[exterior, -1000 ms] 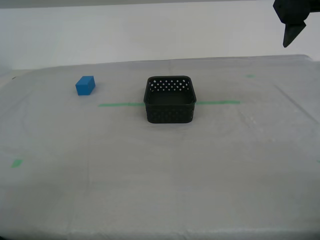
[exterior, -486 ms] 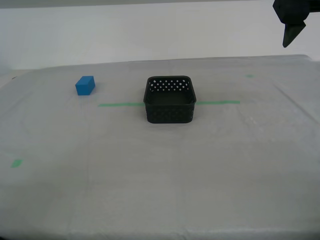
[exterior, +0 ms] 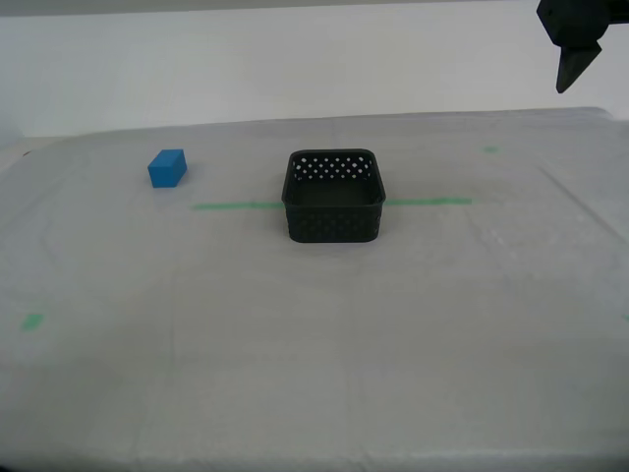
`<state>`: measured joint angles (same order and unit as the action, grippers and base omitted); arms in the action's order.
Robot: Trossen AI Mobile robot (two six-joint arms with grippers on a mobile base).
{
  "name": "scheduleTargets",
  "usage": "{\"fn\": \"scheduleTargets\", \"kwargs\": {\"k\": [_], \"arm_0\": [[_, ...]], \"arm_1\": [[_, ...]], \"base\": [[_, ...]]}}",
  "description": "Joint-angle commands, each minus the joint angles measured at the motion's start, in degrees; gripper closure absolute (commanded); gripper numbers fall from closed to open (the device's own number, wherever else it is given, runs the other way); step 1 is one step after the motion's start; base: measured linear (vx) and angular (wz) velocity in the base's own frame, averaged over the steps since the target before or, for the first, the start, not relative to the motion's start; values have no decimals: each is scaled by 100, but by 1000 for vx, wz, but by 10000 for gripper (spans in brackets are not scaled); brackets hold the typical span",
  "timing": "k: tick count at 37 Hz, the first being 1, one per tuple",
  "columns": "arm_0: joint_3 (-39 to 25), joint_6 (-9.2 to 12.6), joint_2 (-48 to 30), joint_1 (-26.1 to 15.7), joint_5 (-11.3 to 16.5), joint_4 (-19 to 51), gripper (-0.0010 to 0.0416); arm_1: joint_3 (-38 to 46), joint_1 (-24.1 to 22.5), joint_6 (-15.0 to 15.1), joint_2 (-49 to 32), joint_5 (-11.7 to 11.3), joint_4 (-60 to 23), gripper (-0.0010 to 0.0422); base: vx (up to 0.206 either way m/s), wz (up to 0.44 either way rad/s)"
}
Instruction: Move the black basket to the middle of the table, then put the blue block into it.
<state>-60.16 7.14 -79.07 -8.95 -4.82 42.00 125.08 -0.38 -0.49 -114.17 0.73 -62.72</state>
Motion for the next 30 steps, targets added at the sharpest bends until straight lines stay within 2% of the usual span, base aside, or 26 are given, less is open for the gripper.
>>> {"fn": "scheduleTargets", "kwargs": {"k": [1, 8, 14, 21, 30], "arm_0": [[0, 2, 2, 0, -17, -2, 7], [0, 2, 2, 0, -17, -2, 7], [0, 2, 2, 0, -17, -4, 7], [0, 2, 2, 0, -17, -4, 7], [0, 2, 2, 0, -17, -2, 7]], "arm_1": [[-177, 4, -17, 4, 20, 184, 11], [-492, 11, -37, 7, 24, 455, 11], [-752, 17, -55, -17, 131, 660, 11], [-767, 20, -52, -433, 330, 671, 11], [-767, -2, -35, -1029, 439, 706, 11]], "base": [[0, 0], [0, 0], [0, 0], [0, 0], [0, 0]]}}
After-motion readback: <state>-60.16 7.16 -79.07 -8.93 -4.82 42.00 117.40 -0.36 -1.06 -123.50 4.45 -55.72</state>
